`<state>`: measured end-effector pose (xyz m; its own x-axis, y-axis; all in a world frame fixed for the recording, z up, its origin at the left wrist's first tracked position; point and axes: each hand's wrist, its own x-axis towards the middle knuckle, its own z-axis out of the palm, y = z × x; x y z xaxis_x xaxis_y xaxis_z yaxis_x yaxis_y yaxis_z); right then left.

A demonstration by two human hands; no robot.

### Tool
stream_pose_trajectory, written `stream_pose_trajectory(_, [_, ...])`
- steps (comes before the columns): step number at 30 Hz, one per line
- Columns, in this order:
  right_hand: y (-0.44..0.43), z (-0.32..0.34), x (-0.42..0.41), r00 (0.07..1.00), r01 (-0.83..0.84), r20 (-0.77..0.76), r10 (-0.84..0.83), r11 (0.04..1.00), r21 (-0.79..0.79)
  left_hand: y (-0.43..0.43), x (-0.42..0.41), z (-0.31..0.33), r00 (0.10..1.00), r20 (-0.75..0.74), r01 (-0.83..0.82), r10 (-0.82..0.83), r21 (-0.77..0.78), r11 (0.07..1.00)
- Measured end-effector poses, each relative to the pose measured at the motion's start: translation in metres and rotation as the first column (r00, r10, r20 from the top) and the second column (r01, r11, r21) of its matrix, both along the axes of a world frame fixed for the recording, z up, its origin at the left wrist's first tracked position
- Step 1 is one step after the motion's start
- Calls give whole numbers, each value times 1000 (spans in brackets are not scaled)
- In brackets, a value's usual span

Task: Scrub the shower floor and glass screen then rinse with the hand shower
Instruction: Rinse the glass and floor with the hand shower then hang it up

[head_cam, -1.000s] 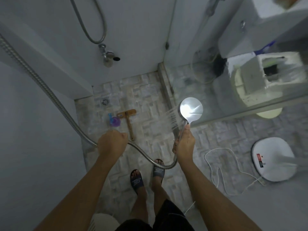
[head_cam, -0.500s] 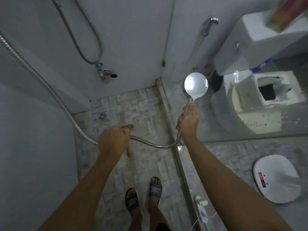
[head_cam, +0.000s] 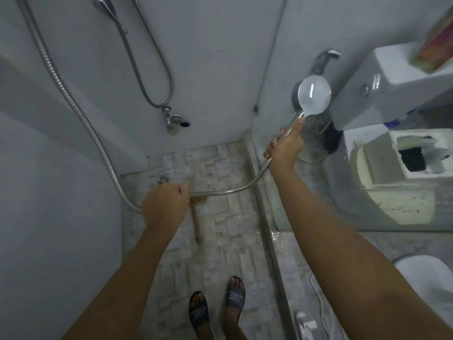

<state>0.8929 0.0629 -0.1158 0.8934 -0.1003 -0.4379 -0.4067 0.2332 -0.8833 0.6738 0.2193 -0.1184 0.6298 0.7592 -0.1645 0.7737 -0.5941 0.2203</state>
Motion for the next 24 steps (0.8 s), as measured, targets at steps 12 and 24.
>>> stream_pose_trajectory(12, [90, -1, -130, 947, -286, -111, 301, 949, 134, 57, -154, -7, 989, -102, -107, 109, 27, 994])
stream_pose_trajectory(24, [131, -9, -327, 780, -513, -266, 566, 823, 245, 93, -326, -9, 987, -156, 67, -31, 227, 972])
